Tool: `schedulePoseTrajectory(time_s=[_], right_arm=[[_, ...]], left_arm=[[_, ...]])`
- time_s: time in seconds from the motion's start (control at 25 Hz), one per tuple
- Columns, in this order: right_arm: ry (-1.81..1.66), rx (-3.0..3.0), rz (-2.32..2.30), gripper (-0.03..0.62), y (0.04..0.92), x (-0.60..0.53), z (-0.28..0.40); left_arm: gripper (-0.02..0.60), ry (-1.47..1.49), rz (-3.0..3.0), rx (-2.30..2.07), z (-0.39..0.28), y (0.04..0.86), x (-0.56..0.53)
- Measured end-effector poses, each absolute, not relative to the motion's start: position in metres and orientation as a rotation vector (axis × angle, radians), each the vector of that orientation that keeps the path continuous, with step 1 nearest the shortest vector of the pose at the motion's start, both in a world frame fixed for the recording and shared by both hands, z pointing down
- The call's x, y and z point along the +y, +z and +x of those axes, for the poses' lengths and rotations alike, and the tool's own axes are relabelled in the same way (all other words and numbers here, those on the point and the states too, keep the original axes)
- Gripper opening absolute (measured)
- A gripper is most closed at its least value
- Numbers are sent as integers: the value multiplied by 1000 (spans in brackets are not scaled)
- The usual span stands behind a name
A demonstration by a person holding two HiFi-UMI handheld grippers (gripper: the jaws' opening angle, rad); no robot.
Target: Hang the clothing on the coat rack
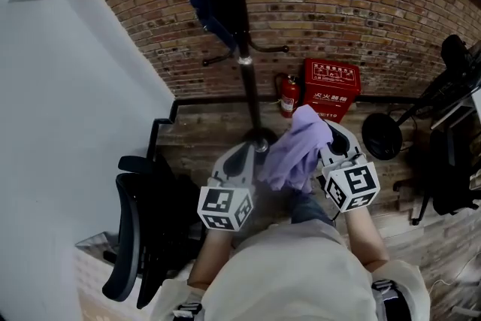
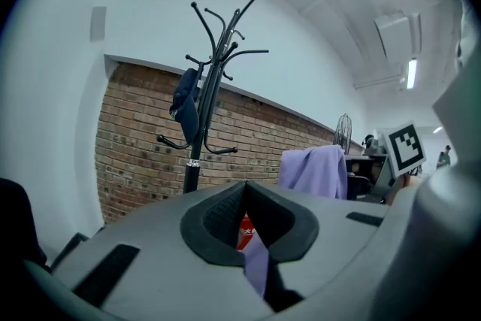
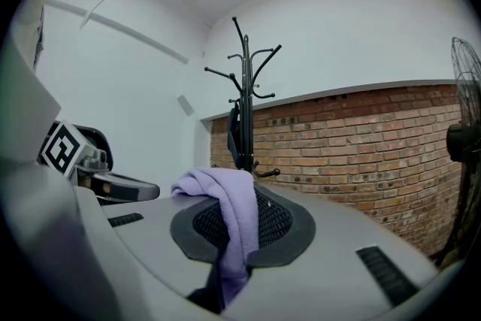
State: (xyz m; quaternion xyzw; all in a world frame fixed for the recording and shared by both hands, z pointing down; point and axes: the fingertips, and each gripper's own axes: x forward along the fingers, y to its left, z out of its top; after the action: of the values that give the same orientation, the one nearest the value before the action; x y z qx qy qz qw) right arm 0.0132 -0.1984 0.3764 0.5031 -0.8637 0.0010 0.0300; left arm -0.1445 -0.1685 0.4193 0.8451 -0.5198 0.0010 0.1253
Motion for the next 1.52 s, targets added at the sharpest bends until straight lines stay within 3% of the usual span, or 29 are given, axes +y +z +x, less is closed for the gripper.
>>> schedulePoseTrajectory(time_s=[1.52], right_arm=[[-168,-2894,1019,25,337,-412,7]], left_arm=[[3,-111,2109,-1977,-119,409,-310]])
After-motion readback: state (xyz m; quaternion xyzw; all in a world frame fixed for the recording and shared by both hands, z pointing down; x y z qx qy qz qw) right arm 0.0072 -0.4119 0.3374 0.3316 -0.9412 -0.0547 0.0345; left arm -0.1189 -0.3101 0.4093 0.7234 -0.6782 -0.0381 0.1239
